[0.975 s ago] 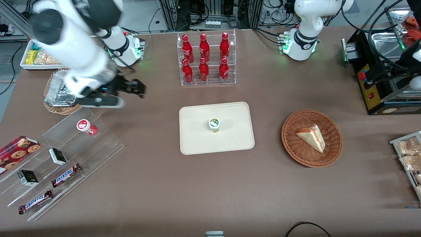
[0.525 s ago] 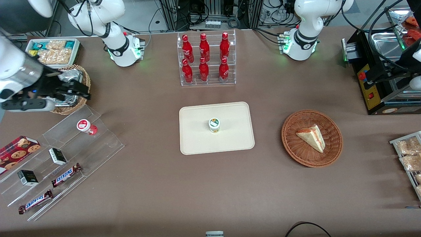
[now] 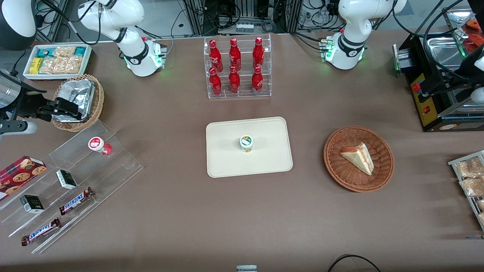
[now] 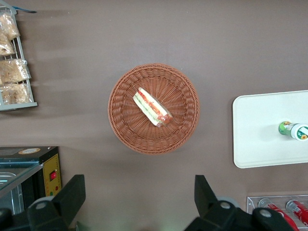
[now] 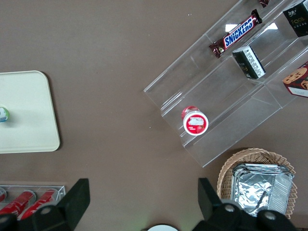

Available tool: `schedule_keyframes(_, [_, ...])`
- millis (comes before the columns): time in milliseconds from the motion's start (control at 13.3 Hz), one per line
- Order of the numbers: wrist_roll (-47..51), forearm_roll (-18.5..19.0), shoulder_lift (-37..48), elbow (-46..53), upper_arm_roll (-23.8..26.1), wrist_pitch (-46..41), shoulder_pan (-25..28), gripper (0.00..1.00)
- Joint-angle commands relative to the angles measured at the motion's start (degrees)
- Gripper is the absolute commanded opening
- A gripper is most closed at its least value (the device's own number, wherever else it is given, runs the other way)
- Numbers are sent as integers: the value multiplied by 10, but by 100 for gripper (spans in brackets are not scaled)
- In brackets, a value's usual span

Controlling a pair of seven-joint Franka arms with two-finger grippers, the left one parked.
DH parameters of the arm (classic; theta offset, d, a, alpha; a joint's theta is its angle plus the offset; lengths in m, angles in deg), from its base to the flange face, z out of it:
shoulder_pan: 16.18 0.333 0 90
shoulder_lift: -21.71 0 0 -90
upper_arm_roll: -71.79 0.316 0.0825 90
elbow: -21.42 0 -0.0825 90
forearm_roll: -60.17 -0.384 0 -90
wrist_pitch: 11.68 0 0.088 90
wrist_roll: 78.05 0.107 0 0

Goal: Place green gum on tray

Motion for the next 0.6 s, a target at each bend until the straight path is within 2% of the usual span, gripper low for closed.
schedule_keyframes(0, [-6,12,-7,18,35,-9,-37,100])
schedule_keyframes(525, [-6,18,-8,22,37,-11,-37,100])
